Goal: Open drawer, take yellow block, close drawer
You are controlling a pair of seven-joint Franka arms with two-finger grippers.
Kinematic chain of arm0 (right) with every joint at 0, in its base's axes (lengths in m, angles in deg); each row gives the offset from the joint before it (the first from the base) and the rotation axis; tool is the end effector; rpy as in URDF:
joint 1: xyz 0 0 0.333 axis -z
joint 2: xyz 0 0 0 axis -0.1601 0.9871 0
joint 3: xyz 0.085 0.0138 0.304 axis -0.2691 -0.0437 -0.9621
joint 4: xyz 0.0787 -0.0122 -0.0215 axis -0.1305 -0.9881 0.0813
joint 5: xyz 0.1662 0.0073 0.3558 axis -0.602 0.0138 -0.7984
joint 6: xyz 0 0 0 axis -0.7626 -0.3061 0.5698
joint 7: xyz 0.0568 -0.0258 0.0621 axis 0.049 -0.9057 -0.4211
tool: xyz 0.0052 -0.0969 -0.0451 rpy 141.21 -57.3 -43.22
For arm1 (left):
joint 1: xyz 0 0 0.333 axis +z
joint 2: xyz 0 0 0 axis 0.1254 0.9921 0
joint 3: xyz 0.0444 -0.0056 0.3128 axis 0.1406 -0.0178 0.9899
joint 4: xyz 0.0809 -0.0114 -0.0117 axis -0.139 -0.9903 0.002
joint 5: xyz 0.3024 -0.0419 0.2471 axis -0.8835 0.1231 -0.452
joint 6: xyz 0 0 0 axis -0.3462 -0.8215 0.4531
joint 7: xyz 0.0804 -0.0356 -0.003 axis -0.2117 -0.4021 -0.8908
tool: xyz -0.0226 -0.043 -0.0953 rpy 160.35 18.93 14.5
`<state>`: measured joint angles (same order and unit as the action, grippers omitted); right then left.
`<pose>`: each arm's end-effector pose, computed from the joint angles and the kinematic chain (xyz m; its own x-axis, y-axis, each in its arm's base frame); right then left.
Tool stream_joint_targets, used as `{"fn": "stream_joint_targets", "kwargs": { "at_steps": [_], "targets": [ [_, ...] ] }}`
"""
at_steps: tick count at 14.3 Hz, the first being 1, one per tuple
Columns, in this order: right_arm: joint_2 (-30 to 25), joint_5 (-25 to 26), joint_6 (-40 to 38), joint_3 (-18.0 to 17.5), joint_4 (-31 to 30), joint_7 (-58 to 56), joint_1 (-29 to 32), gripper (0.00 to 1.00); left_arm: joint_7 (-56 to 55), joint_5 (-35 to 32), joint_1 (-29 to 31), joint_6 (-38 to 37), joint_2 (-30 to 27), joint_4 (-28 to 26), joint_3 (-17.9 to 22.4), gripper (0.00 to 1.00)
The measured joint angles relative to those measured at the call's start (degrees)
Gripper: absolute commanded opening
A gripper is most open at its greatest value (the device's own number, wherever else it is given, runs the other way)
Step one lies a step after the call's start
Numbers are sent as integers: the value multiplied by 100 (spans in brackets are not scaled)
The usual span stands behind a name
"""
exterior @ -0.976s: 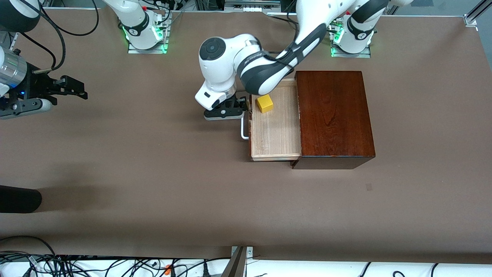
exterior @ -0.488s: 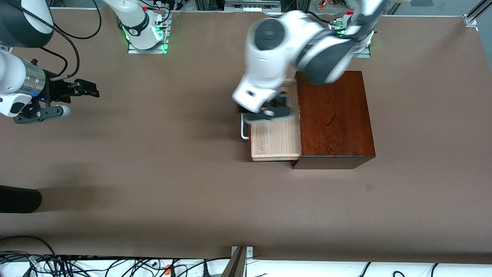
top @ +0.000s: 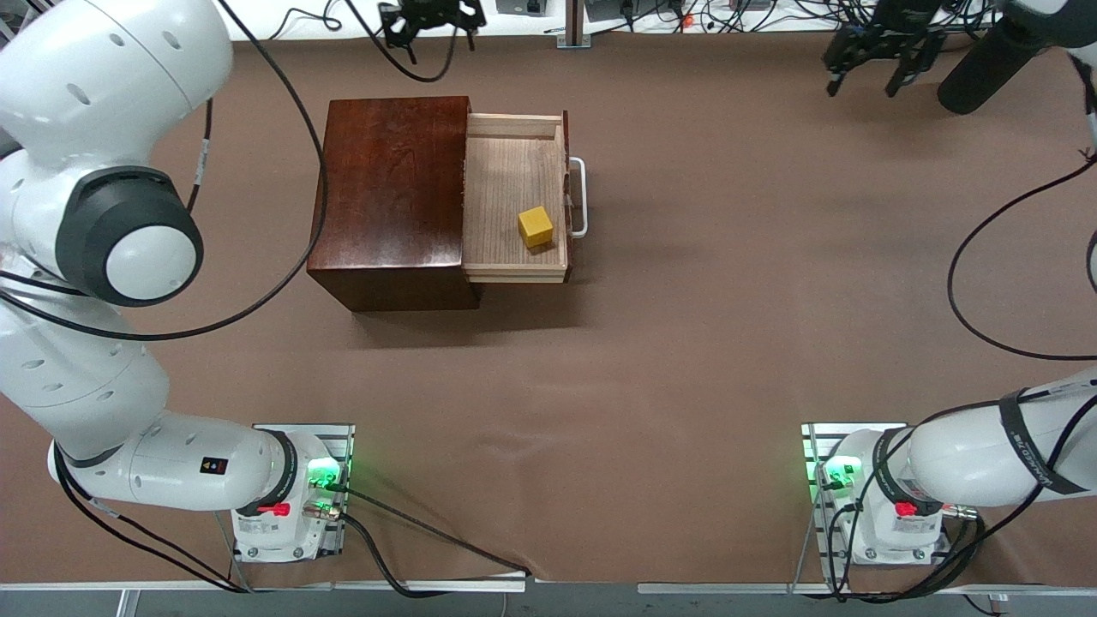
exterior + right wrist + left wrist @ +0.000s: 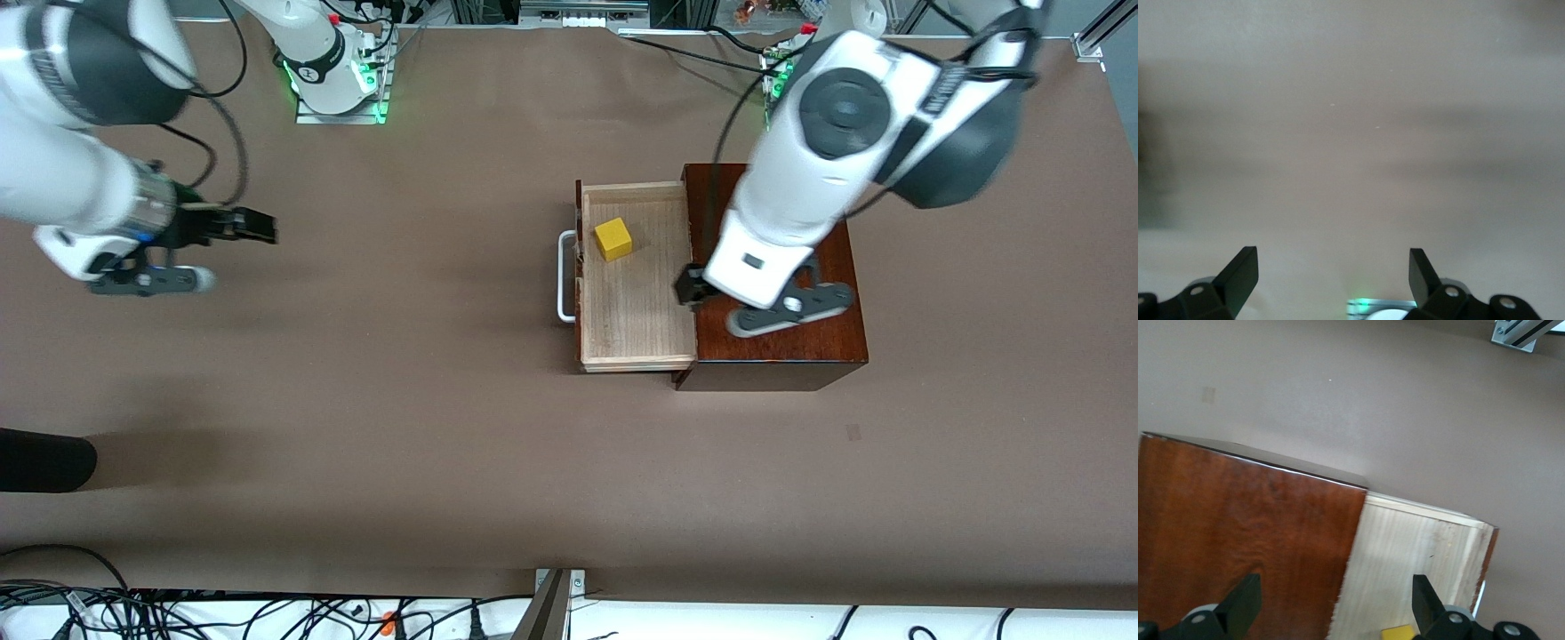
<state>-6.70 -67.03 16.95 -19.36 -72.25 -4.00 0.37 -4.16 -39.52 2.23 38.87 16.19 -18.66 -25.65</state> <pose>0.5740 0.1157 0.5018 0.9706 -0.0416 -0.2372 -0.0464 -0.9988 -0.0149 0.6133 -0.2853 0.5277 0.9654 0.2605 -0.0113 0.2607 -0.9651 0.0256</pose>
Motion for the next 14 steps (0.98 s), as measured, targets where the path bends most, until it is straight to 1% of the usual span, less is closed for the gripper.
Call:
{"fn": "stream_joint_targets", "kwargs": {
  "at_steps": [1,2,4,6,7,10,12,14],
  "targets": [
    [50,0,89,-7,0,499,-228,100,271,165,58,-104,-103,-2,174,100],
    [99,0,190,-14,0,1016,-462,100,630,387,45,-224,-246,-10,490,100],
    [164,0,361,-23,1,2052,-896,100,1470,851,-60,-521,-625,-100,1270,100],
    [207,-32,550,-28,2,3141,-1299,100,2334,1059,-148,-718,-1113,-394,1958,100],
    [229,-142,648,-29,4,3700,-1473,100,2681,1085,-159,-770,-1347,-585,2178,100],
    [363,-695,1028,-32,149,5293,-1925,100,3599,1097,-186,-805,-1986,-1265,2645,100],
    [582,-797,1251,-34,448,6382,-2261,100,3980,1098,-186,-798,-2264,-1624,2827,100],
    [926,-812,1592,-38,787,7527,-2643,100,4093,1098,-186,-781,-2368,-1757,2877,100]
  ]
}}
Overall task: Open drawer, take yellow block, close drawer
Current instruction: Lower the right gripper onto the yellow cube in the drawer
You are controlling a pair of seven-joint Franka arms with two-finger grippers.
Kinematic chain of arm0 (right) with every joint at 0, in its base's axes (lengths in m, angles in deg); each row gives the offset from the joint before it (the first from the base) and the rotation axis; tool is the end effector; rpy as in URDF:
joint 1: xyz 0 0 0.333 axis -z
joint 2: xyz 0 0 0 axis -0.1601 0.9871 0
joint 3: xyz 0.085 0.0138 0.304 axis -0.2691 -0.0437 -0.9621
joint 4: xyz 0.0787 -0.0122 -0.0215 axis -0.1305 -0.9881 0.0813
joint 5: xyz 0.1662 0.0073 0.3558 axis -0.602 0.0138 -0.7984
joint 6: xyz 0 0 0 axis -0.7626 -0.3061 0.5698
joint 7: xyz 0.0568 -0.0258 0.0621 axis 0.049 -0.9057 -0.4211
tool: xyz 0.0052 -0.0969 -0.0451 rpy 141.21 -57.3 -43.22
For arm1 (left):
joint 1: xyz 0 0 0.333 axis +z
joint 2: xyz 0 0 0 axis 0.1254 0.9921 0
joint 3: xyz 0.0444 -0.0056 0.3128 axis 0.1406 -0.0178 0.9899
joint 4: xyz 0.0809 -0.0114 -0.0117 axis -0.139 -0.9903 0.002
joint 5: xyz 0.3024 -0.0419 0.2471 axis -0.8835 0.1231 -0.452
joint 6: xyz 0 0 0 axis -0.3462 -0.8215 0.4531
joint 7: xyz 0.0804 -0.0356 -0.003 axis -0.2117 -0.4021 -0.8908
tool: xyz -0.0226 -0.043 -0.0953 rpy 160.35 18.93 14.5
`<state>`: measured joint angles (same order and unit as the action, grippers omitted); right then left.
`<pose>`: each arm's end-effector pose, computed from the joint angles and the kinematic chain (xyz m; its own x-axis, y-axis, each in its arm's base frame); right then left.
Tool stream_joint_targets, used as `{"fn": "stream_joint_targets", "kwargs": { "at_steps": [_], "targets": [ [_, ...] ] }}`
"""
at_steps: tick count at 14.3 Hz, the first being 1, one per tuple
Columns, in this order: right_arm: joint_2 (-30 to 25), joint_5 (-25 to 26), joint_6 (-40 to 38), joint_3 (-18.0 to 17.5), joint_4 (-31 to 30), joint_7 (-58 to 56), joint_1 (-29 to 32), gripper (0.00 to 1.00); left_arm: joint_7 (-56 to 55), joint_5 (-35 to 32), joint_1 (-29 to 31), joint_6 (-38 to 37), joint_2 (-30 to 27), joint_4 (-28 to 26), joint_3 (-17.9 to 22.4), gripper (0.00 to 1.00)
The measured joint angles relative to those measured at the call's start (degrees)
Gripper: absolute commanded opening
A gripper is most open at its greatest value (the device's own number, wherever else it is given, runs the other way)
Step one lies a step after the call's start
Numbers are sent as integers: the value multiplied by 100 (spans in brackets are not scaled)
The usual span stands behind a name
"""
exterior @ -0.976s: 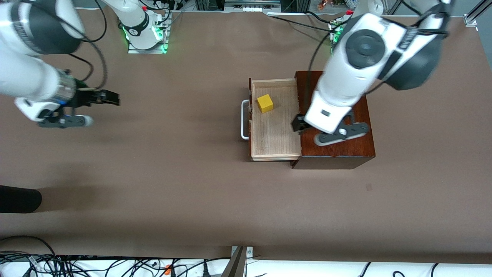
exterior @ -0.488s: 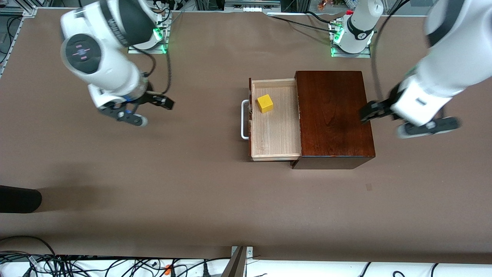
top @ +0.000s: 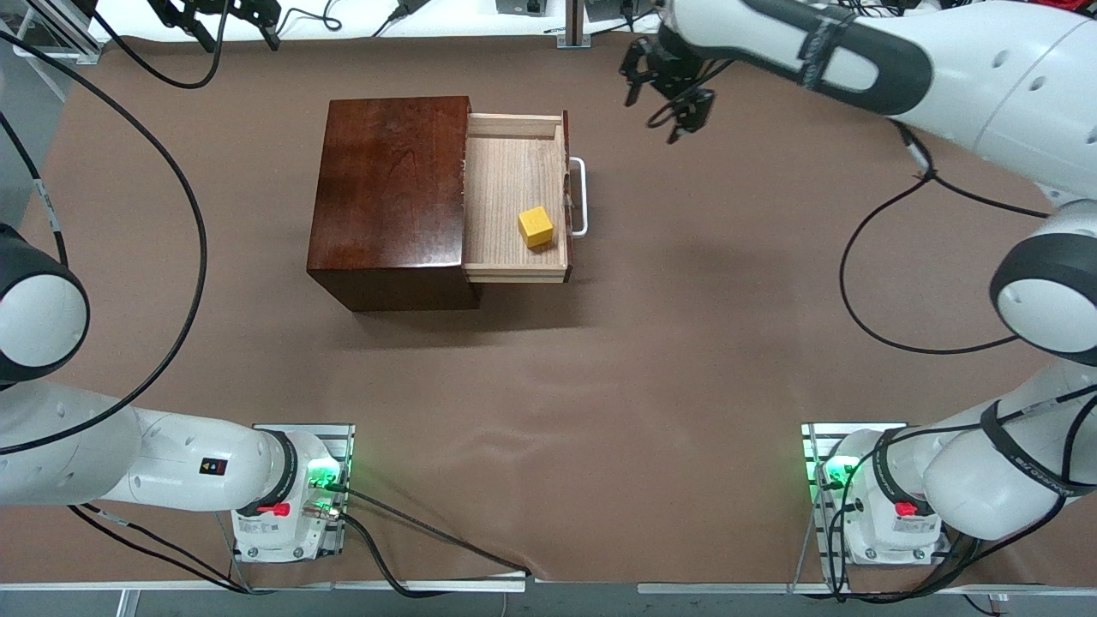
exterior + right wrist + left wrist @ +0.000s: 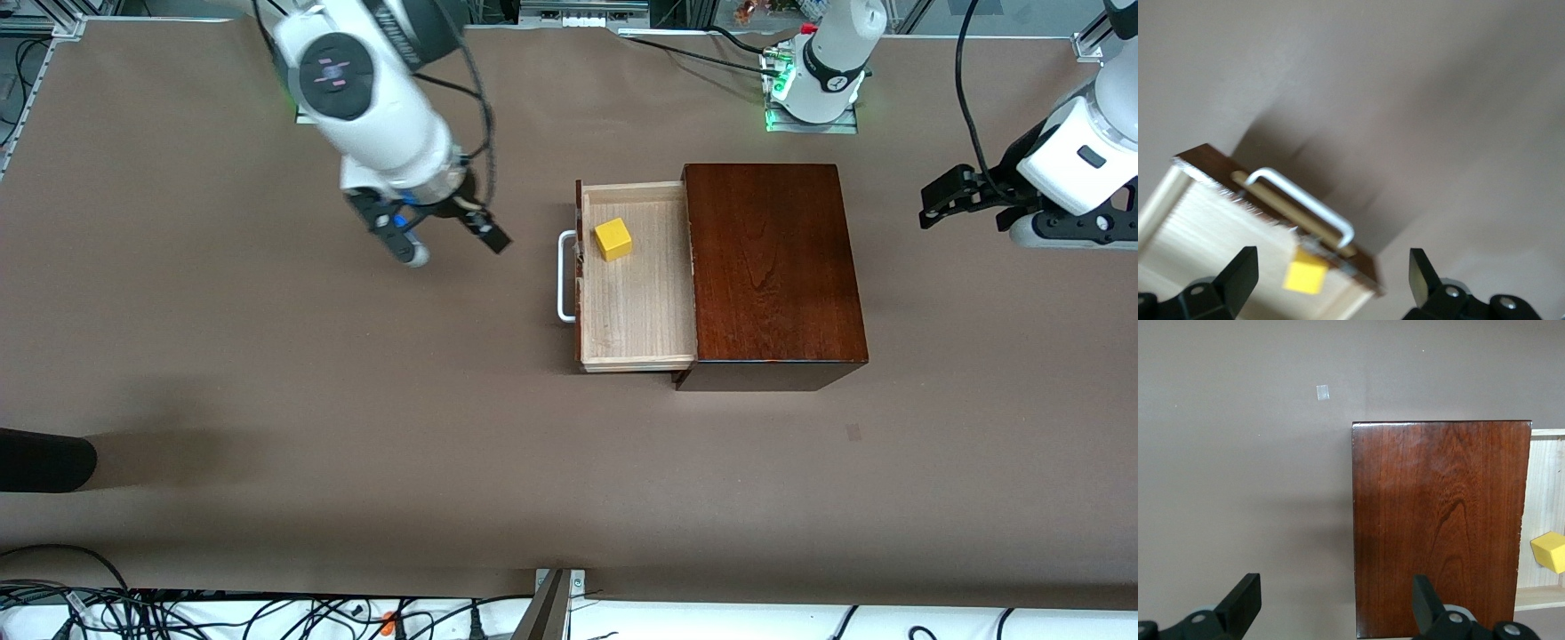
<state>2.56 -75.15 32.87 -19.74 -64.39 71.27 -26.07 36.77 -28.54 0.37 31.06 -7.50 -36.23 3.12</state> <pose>0.5156 0.4142 0.4882 0.5792 -0.7876 -0.2102 -0.8084 -0.5882 -0.0239 0.5519 -0.0472 0.6059 0.9980 -0.0022 -0.0631 -0.0005 -0.9996 0.0271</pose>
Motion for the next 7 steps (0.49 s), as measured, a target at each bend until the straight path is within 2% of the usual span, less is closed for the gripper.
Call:
{"fn": "stream_joint_targets", "kwargs": {
  "at_steps": [4,7],
  "targets": [
    [679,-2,977,-5,320,1690,-816,100,429,0,-2,21,-14,-29,0,100],
    [1005,14,1309,6,351,2223,-1206,100,596,-16,-2,21,-14,-33,0,100]
  ]
}}
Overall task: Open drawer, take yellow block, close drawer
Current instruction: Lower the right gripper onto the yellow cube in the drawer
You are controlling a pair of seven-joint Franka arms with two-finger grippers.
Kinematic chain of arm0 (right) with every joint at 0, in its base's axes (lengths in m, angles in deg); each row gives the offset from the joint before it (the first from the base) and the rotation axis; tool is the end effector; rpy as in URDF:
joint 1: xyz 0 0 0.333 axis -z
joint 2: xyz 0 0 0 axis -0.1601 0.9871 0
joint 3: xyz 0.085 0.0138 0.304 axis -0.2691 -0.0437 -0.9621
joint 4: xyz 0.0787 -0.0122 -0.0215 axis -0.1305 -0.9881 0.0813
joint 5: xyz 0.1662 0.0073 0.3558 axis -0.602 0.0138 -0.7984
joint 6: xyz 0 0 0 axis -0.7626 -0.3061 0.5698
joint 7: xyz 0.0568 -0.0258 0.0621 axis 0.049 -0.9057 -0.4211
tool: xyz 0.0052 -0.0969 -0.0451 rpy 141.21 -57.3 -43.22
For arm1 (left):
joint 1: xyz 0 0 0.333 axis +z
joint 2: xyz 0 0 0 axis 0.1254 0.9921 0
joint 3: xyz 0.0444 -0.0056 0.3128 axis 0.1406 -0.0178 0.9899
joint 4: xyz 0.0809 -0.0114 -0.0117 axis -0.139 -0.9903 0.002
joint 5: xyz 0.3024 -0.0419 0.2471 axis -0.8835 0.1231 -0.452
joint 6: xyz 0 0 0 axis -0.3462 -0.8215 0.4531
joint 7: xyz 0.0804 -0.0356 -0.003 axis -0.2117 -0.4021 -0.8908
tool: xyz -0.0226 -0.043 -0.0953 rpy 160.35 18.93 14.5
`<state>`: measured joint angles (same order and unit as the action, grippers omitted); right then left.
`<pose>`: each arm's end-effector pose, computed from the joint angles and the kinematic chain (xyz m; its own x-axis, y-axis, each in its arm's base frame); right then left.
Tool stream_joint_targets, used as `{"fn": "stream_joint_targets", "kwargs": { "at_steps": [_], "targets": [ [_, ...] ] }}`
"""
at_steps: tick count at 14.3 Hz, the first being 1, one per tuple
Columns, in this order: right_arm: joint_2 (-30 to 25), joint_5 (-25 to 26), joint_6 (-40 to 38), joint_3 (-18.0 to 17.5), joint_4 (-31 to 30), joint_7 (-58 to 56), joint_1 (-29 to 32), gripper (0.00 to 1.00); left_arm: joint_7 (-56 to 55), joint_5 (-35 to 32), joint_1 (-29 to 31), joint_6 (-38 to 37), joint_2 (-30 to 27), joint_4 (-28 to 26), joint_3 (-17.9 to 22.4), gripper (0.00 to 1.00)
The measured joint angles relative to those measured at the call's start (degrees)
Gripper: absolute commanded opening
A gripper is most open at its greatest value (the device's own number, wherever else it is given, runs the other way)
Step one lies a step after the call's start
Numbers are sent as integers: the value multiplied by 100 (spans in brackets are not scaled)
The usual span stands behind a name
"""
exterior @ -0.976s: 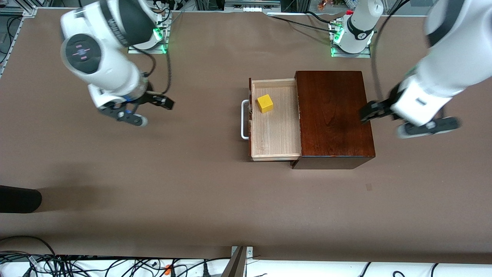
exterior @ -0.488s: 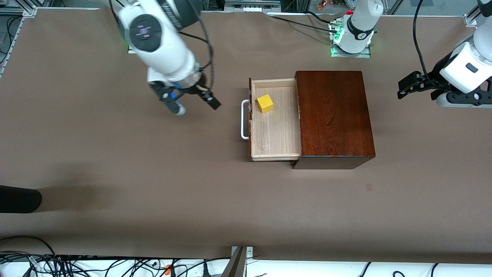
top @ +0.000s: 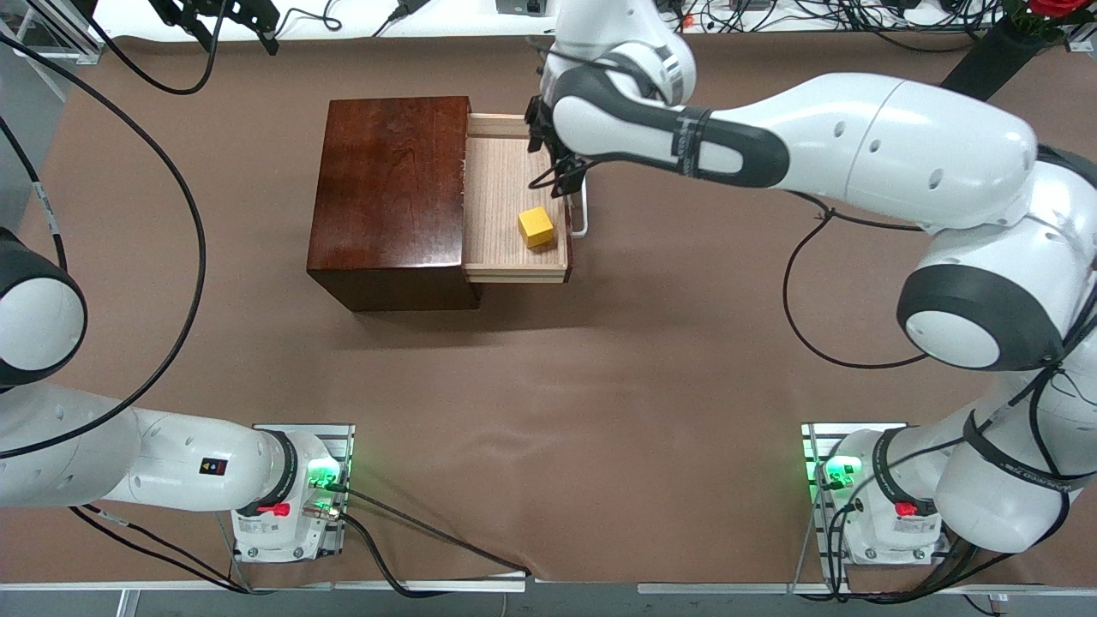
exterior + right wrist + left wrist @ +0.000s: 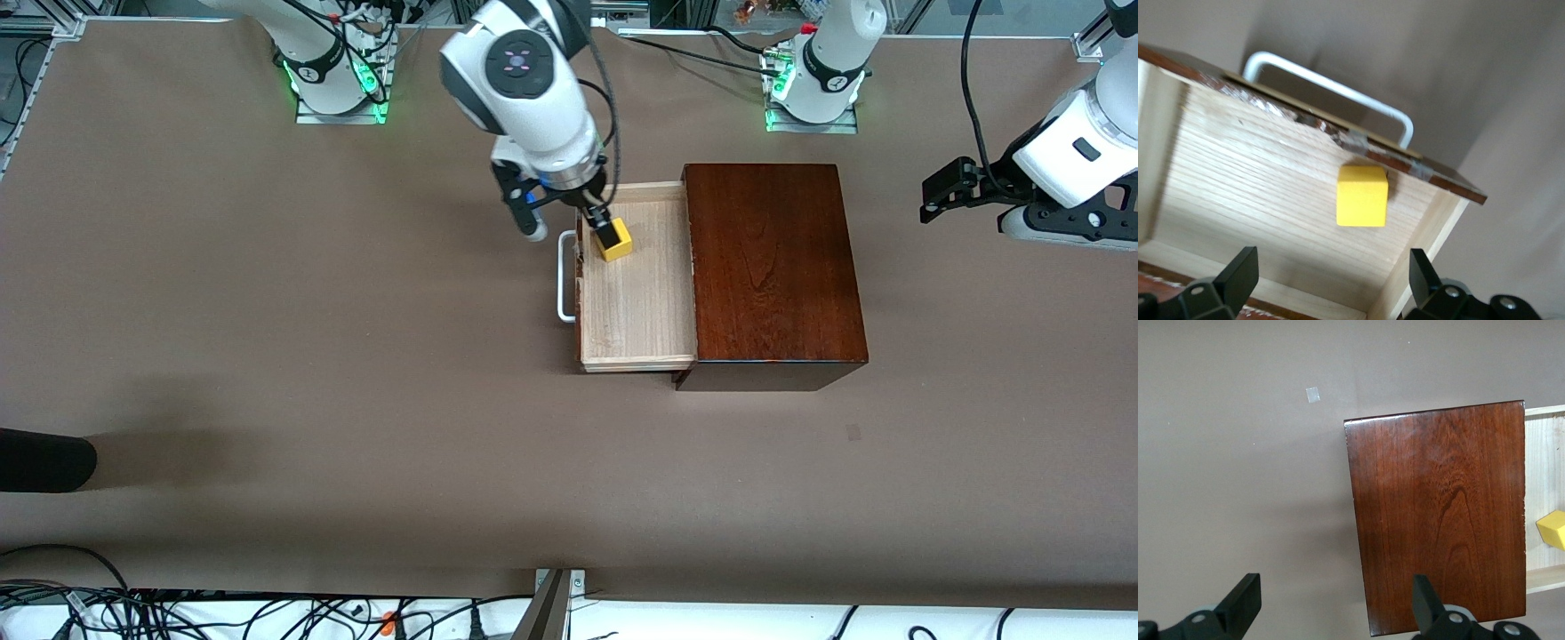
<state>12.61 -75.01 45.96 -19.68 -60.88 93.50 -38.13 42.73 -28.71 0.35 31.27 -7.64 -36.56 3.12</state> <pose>0.4577 0.5472 0.4188 0.3981 -0.8857 -0.2388 -0.9157 -0.3992 -0.0459 0.5514 -0.0470 0.6049 0.9926 -0.1062 -0.0597 -0.1045 -0.9941 0.0307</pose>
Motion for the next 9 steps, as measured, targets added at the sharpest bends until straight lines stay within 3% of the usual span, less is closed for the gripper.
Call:
{"fn": "stream_joint_targets", "kwargs": {
  "at_steps": [9],
  "targets": [
    [790,1139,343,28,21,768,-642,100,44,-75,-1,7,-2,12,-13,100]
  ]
}}
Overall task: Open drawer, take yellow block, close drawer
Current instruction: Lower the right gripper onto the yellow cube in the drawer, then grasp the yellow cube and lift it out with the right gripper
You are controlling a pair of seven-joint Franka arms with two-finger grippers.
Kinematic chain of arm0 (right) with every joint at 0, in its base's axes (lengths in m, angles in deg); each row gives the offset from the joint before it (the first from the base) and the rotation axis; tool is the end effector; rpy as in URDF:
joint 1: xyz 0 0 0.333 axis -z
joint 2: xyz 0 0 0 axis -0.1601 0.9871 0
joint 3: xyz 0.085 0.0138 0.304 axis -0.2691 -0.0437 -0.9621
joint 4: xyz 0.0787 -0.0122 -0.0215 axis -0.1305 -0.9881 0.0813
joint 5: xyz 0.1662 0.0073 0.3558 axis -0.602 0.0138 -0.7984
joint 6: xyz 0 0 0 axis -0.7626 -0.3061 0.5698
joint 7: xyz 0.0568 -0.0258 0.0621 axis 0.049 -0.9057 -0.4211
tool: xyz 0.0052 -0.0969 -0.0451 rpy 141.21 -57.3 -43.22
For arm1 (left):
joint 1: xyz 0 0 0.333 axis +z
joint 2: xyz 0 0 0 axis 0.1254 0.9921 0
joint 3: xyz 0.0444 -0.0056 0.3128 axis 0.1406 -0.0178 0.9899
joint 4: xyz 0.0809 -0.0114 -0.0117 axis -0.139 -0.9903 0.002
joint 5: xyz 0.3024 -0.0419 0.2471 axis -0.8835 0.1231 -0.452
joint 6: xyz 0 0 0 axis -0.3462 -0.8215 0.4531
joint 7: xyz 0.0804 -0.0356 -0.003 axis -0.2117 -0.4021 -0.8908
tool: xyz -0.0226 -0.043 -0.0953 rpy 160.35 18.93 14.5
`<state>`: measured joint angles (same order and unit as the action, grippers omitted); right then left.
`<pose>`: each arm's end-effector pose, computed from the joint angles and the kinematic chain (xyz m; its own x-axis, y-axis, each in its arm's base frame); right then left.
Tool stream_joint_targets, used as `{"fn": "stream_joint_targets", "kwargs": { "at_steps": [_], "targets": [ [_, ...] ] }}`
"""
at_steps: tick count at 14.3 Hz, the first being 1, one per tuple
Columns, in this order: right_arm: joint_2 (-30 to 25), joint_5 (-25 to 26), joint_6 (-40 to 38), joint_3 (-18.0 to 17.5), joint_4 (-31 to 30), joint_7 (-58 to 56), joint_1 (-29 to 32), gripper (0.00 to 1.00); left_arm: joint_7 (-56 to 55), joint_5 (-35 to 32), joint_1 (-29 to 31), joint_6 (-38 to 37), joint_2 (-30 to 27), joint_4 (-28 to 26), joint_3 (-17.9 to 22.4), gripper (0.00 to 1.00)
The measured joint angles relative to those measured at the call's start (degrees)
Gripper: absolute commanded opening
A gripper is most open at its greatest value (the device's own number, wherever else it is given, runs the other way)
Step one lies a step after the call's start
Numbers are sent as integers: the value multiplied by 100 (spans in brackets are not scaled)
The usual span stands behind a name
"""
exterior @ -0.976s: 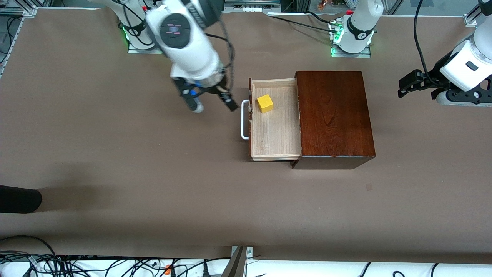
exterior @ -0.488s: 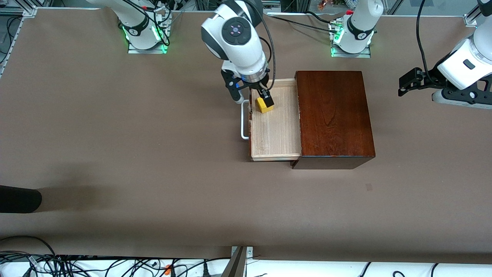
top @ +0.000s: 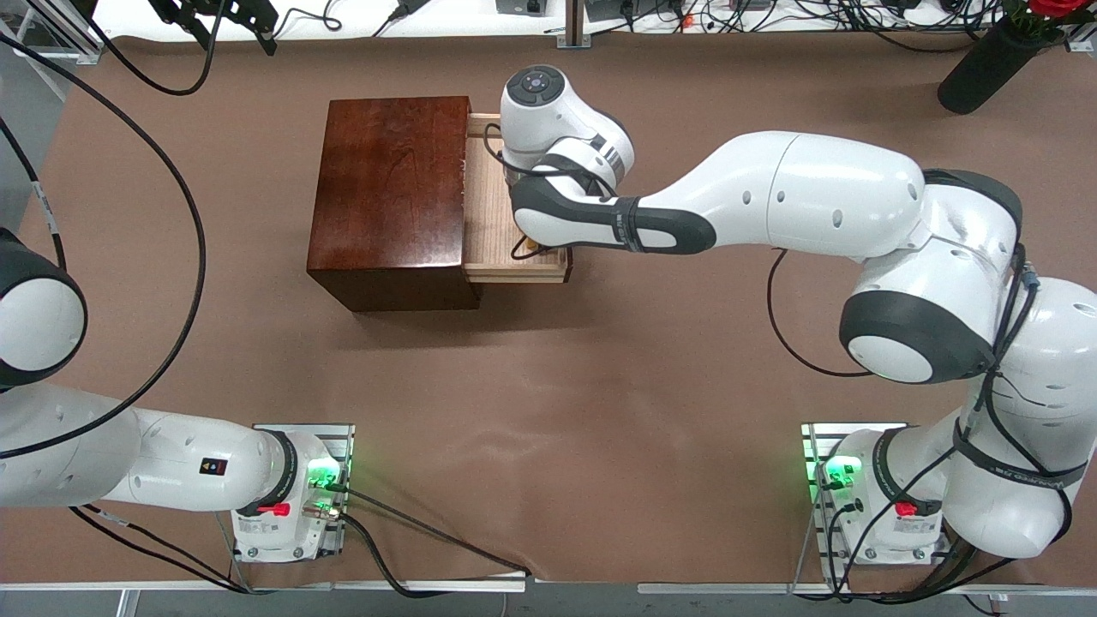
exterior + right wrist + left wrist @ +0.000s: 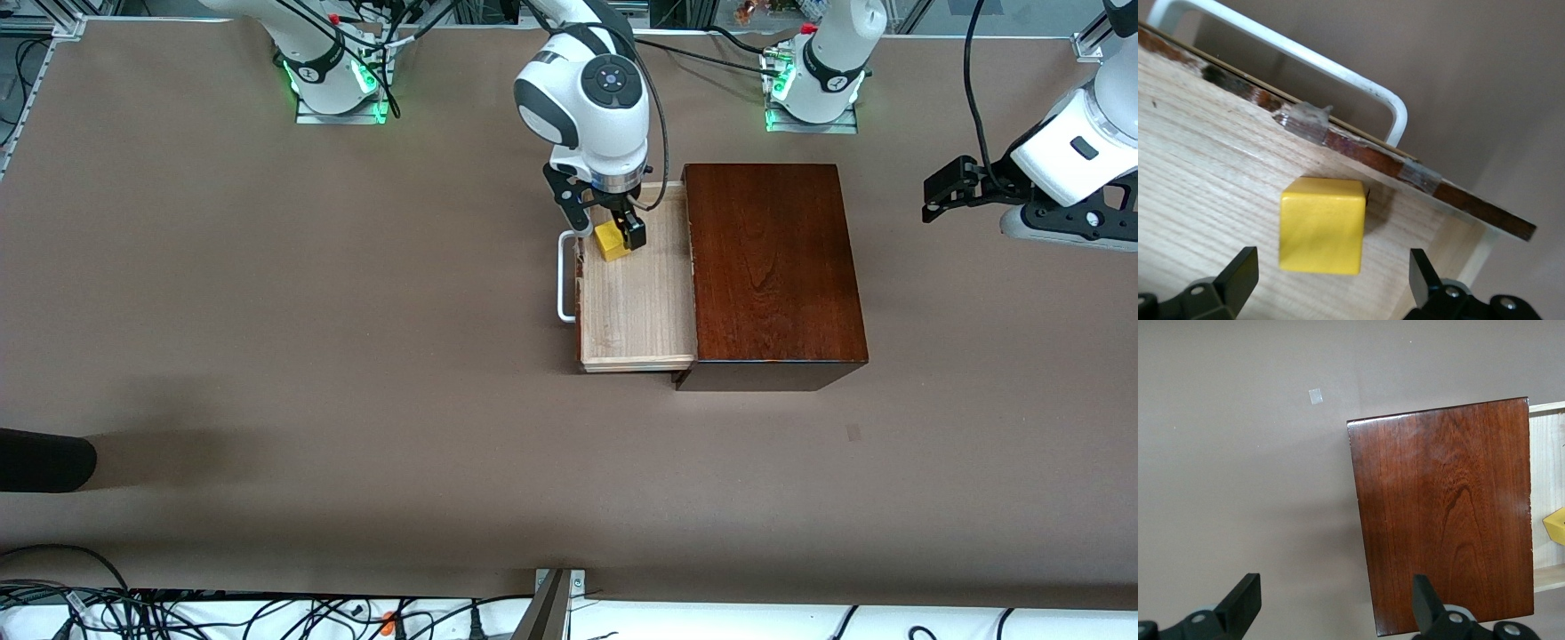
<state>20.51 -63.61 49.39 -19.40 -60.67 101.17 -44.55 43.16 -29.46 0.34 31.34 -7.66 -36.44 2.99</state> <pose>0.4112 0.5969 0.3260 0.4555 -0.8887 -0.0522 -0.8901 -0.4536 -0.0444 0.5515 -0.0469 0.6061 0.9917 -0.1157 -0.0562 -0.1149 -0.9932 0.0180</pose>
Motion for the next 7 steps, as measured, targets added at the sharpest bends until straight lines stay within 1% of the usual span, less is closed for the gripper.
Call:
{"fn": "stream_joint_targets", "kwargs": {
  "at_steps": [3,4,5,6,7],
  "targets": [
    [114,124,91,67,1,4,-17,100,0,0,0,10,0,10,0,100],
    [144,149,98,90,2,4,-16,95,0,0,0,15,0,18,0,100],
    [183,182,99,99,2,4,-16,79,0,0,0,16,0,26,0,100],
    [226,224,105,100,2,4,-18,59,0,0,0,18,0,31,0,100],
    [255,243,114,100,2,3,-20,41,0,0,0,21,0,33,0,100]
  ]
}}
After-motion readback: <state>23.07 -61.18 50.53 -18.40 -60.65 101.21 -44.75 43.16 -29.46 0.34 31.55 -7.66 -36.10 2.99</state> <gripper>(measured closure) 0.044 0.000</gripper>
